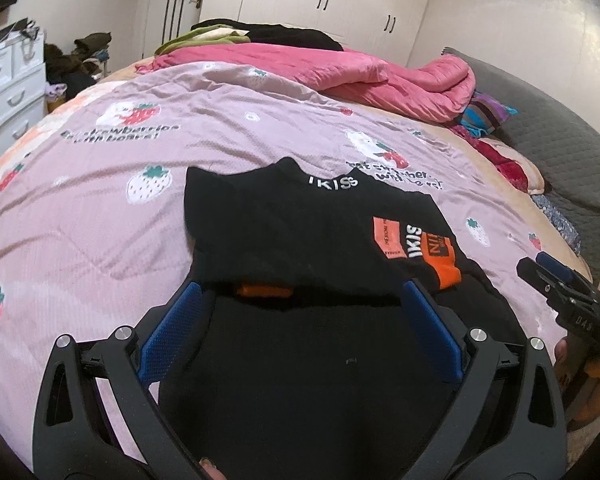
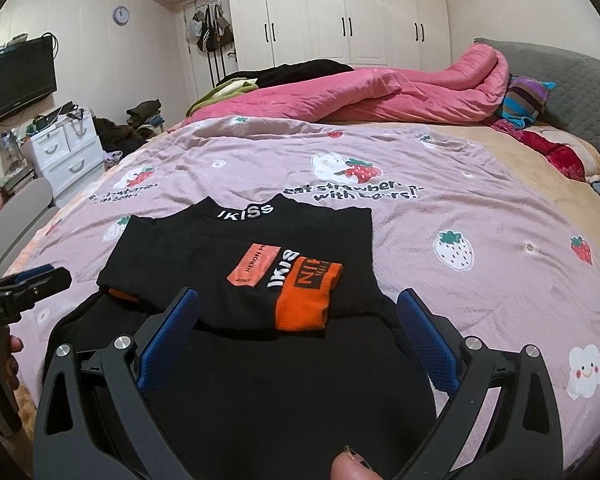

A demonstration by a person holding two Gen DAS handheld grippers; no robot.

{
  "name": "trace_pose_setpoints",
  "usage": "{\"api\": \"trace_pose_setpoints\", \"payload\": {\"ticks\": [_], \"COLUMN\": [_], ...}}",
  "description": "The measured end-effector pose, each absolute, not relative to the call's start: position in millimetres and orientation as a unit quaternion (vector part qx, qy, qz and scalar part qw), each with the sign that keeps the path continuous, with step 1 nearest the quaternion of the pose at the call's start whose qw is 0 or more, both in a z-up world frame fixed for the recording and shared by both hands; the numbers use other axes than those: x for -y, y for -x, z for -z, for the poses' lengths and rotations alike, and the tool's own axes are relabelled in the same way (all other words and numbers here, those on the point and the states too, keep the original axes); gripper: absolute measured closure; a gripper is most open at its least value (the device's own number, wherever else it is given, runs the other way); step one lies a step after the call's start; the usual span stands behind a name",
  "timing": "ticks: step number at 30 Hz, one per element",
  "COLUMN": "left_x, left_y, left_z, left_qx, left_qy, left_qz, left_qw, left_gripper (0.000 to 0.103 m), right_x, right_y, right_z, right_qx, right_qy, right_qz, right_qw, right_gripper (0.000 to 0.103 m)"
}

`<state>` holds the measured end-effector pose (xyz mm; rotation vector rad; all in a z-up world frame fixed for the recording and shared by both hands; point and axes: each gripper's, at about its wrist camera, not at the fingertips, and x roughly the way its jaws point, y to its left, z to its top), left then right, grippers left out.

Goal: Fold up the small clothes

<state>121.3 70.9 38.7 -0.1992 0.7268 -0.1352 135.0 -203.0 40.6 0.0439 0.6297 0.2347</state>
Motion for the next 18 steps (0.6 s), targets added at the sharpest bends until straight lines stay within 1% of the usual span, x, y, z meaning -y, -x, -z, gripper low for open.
{"api": "trace_pose_setpoints", "payload": {"ticks": [18], "left_x": [-86], "left_y": [-74], "left_z": [-30], "left_qx": [-0.359], "left_qy": [0.119], "left_qz": [0.029], "left_qw": [0.925], "left_gripper": [0.009], "right_x": [233], "right_y": [-101], "right_z": [-37], "right_qx": [-0.312], "right_qy": [-0.026], "right_qz": [-0.108], "right_qw": [0.944], "right_gripper": [0.004]}}
